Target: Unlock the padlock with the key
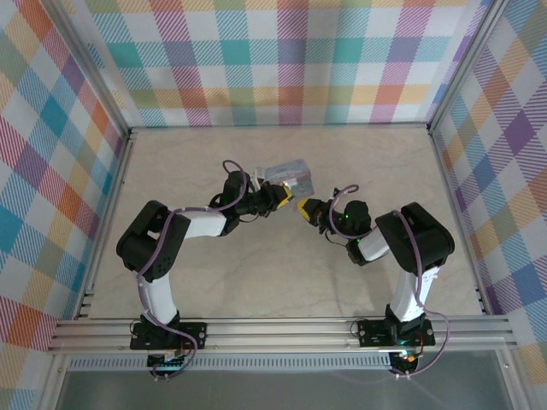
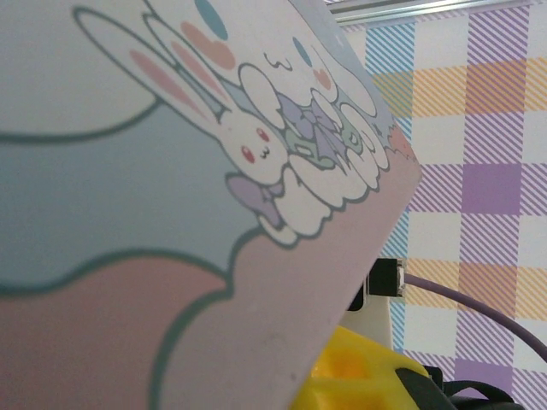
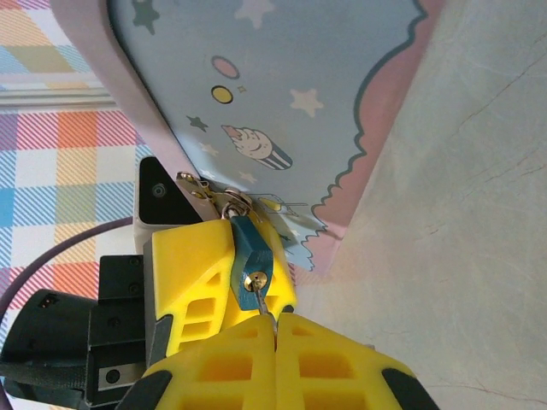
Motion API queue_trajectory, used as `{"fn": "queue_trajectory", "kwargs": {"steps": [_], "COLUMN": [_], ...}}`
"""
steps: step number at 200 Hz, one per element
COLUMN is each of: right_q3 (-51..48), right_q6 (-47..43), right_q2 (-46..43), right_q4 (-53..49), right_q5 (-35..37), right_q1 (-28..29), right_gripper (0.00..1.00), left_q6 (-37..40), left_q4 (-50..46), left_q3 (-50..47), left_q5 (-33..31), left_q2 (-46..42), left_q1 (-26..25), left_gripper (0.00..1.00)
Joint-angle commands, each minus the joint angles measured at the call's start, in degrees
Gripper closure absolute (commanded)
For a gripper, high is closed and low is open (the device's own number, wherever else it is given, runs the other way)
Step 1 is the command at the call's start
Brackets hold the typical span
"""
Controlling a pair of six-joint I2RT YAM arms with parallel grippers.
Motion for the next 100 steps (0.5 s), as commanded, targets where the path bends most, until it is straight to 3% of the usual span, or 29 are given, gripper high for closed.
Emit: {"fn": "queue_trajectory", "kwargs": {"steps": [1,57,100], "right_q3": [2.75,3.61,4.20], "right_q6": [2.67,-7.62,-9.12], "right_q2": [1.50,2.01,1.51], "right_q4": [3.10,3.10,3.10], "right_q5": [-0.34,-0.56,-1.42], "right_q1": [0.34,0.80,0.80], "right_gripper": [0.99,0.99,0.99], "left_q6": [-0.91,-2.24,-2.22], "left_q4": [4.87,7.05,7.11], "left_q3": [-0.76,-0.68,-0.46], "left_q5": [5.70,6.26,6.55], "left_q2": [-0.22,-0.04,-0.08], "left_q1": [-1.48,-1.45,-1.47], "left_gripper": [0.93,0.94,0.95]}}
